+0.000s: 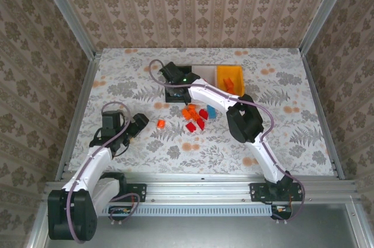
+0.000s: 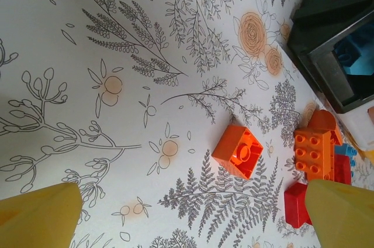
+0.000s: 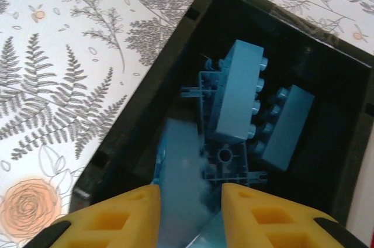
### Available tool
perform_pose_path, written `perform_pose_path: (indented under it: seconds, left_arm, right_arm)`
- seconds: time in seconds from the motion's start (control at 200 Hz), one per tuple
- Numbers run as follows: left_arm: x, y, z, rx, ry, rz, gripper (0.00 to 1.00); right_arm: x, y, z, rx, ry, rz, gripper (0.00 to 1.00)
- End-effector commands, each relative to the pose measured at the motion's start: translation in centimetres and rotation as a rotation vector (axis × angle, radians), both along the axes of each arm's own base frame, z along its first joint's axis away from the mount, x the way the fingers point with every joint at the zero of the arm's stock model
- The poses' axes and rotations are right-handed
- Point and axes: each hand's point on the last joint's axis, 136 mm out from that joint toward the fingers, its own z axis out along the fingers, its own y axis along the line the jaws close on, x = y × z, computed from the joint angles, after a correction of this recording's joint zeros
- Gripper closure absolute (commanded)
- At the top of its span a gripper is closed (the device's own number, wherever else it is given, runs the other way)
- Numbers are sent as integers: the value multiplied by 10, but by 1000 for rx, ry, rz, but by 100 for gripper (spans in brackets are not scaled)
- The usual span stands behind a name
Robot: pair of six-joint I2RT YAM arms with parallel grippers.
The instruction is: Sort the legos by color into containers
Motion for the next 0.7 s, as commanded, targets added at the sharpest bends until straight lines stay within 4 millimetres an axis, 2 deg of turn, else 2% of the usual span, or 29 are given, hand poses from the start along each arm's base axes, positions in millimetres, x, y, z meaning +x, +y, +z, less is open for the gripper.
perform_pose_path:
  seconds: [0.0, 0.045, 0.14, 0.225, 0.24, 0.25, 0.27, 0.345, 0.445, 0.545, 0.645, 0.695]
  left_arm:
    - [-3, 0, 2, -15, 18, 3, 0]
    - [-2, -1, 5, -16, 13, -3, 0]
    - [0, -4, 10, -25, 6, -20, 0]
    - [3, -9, 18, -41, -13, -45, 0]
    - [4, -10, 19, -43, -16, -49, 0]
    - [4, -10, 20, -45, -20, -53, 0]
    - [5, -12, 22, -49, -27, -60, 0]
    - [7, -18, 27, -58, -51, -86, 0]
    - [7, -35, 31, -56, -89, -145, 0]
    - [7, -56, 32, -24, -111, -222, 0]
    - [8, -74, 32, 19, -111, -297, 0]
    - [10, -81, 32, 34, -110, -322, 0]
  right_arm:
    - [2, -9, 5, -43, 3, -21, 61]
    - [2, -8, 9, -40, 0, -20, 57]
    - [-5, -7, 25, -26, -18, -12, 57]
    - [-23, -10, 62, 30, -85, -10, 57]
    - [-25, -11, 63, 43, -95, -13, 57]
    - [-29, -14, 63, 46, -94, -17, 57]
    - [-34, -17, 79, 81, -123, -24, 57]
    - [-57, -46, 85, 137, -140, -88, 58]
    - [-88, -87, 68, 144, -123, -156, 58]
    - [-117, -127, 35, 105, -55, -211, 58]
    - [-137, -159, 5, 66, 10, -260, 58]
    - [-142, -168, -6, 68, 44, -275, 58]
